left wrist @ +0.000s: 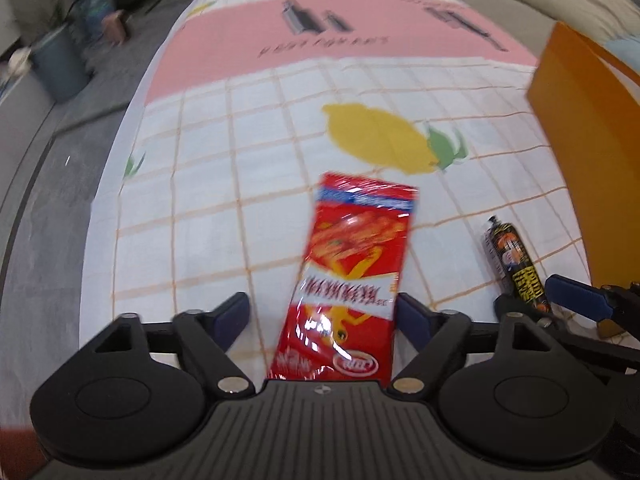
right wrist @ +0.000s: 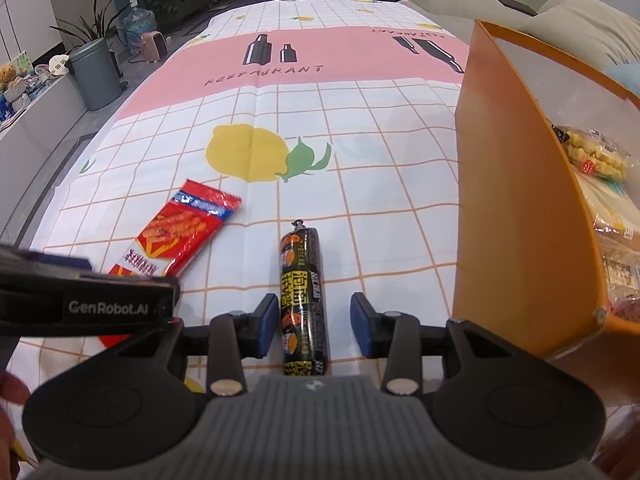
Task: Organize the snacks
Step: 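Lift the red bag with the left tool while the right tool carries the sausage over the box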
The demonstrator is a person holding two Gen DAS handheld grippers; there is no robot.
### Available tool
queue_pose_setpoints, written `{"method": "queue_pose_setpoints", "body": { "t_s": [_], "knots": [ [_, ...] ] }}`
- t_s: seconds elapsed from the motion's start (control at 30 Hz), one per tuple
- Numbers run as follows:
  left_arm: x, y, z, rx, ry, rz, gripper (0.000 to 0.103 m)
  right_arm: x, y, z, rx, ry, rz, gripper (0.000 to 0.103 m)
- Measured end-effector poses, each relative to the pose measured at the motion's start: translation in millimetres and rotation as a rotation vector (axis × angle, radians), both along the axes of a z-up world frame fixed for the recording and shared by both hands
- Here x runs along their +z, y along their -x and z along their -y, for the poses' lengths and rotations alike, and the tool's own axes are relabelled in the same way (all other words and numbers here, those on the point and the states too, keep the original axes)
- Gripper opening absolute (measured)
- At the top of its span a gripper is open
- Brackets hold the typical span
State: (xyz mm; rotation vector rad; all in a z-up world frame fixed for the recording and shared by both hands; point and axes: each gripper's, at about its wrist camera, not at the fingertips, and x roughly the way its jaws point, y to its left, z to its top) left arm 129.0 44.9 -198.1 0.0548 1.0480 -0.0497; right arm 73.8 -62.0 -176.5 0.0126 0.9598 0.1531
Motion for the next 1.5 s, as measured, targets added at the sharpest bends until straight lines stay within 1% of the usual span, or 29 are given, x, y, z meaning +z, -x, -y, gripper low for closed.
{"method": "queue_pose_setpoints", "body": {
  "t_s": [0.07, 0.13, 0.23, 0.3, 0.33, 0.37, 0.43, 0.47, 0.5, 0.57, 0.7, 0.87, 1.03, 1.27, 1.4, 1.5],
  "knots": [
    [-1, -2, 3, -0.046, -0.008, 0.021, 0.090, 0, 1, -2, 0.014, 0.009, 0.000, 0.044],
    [-2, -4, 2, -0.051, 0.023, 0.017, 0.093, -1, 1, -5, 0.033, 0.028, 0.003, 0.048],
    [-4, -3, 6, -0.073, 0.026, 0.038, 0.094, -2, 2, -8, 0.040, 0.040, 0.007, 0.049],
    [-4, -3, 7, -0.080, 0.032, 0.046, 0.093, -2, 2, -8, 0.033, 0.041, 0.013, 0.044],
    [-4, -4, 7, -0.078, 0.032, 0.048, 0.092, -2, 3, -7, 0.029, 0.045, 0.020, 0.036],
    [-4, -4, 7, -0.081, 0.031, 0.051, 0.089, -2, 3, -7, 0.030, 0.050, 0.027, 0.029],
    [-3, -2, 9, -0.088, 0.031, 0.061, 0.077, -1, 4, -7, 0.038, 0.052, 0.034, 0.020],
    [-1, -2, 10, -0.090, 0.029, 0.065, 0.065, -1, 4, -8, 0.041, 0.059, 0.034, 0.020],
    [0, -2, 11, -0.093, 0.033, 0.067, 0.059, 0, 4, -9, 0.043, 0.062, 0.035, 0.020],
    [0, -1, 13, -0.093, 0.027, 0.066, 0.057, 0, 4, -9, 0.048, 0.065, 0.035, 0.020],
    [2, 0, 14, -0.083, 0.038, 0.058, 0.053, 0, 3, -9, 0.052, 0.067, 0.034, 0.020],
    [6, 5, 9, -0.060, 0.084, 0.041, 0.051, 1, 3, -9, 0.055, 0.061, 0.023, 0.020],
    [15, 13, 2, -0.042, 0.130, 0.044, 0.051, 5, 6, -11, 0.060, 0.053, 0.016, 0.020],
    [41, 26, -6, -0.007, 0.169, 0.072, 0.051, 34, 15, -9, 0.076, 0.005, 0.052, 0.020],
    [63, 33, -10, 0.010, 0.197, 0.099, 0.051, 51, 23, -5, 0.084, -0.002, 0.071, 0.020],
    [82, 37, -9, 0.007, 0.211, 0.119, 0.051, 67, 33, 2, 0.089, -0.009, 0.102, 0.020]
  ]
}}
